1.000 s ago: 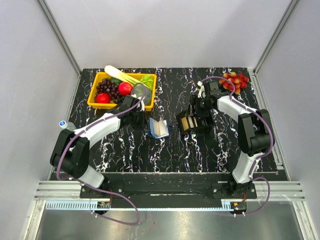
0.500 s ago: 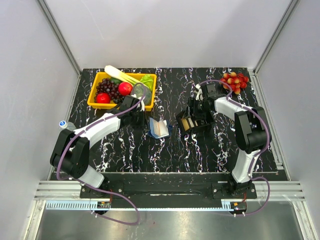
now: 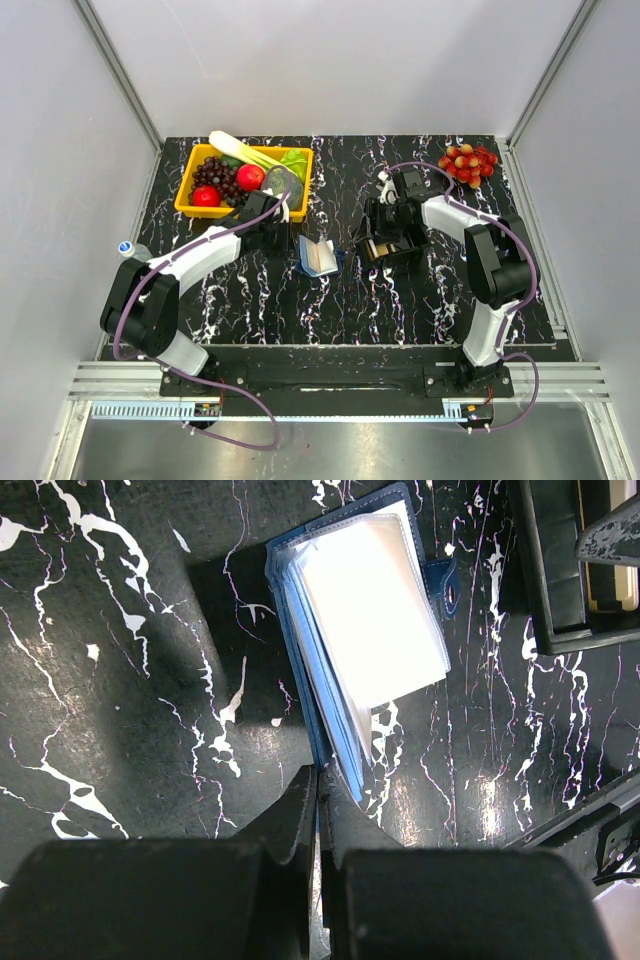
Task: Put the credit cards into the card holder
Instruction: Pick up the credit card from the storage box.
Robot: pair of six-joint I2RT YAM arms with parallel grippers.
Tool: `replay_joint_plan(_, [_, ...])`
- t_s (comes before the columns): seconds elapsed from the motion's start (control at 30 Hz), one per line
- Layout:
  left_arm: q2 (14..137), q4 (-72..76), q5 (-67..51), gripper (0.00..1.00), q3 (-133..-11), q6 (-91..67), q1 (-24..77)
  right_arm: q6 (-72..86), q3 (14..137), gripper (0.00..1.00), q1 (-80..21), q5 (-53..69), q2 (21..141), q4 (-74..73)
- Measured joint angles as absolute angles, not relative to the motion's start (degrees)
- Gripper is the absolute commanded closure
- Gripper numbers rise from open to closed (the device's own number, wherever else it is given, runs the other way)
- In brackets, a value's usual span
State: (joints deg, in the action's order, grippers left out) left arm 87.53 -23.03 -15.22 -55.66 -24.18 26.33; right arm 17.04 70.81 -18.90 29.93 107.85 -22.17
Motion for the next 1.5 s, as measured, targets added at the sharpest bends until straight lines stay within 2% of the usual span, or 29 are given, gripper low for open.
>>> replay_joint_plan(0.5, [88.75, -23.0, -15.68, 1.0, -55.66, -24.21, 26.33, 17.85, 71.26, 0.34, -23.92, 25.87, 106.98, -23.05])
replay_joint_plan(0.87, [88.75, -23.0, -15.84, 1.0, -55.66, -24.21, 26.33, 18.06, 71.68, 0.46, -24.45, 23.62, 106.98, -23.83])
replay_joint_plan(1.13, [88.75, -23.0, -15.9, 1.0, -55.66, -24.21, 26.33, 18.5, 71.68, 0.48, -24.45, 23.57, 106.28, -23.86])
replay_joint_plan(1.17, [88.75, -23.0, -15.9, 1.0, -55.66, -24.21, 26.3, 18.52, 71.68, 0.48, -24.45, 23.59, 105.95, -23.86])
replay_joint_plan(1.23, [88.75, -23.0, -15.92, 1.0, -55.66, -24.21, 26.28, 18.63, 71.68, 0.57, -24.45, 23.59, 105.36, -23.83])
replay_joint_plan(1.43, [88.75, -22.98, -16.16, 1.0, -55.66, -24.21, 26.28, 18.9, 71.68, 0.58, -24.47, 23.55, 104.97, -23.83])
replay_joint_plan(1.47, [88.75, -23.0, -16.21, 1.0, -55.66, -24.21, 26.28, 18.9, 71.68, 0.71, -24.47, 23.55, 104.97, -23.83])
replay_joint_plan(1.5, [88.75, -23.0, -16.27, 1.0, -55.66, -24.21, 26.28, 18.87, 71.68, 0.72, -24.47, 23.49, 104.97, -23.83])
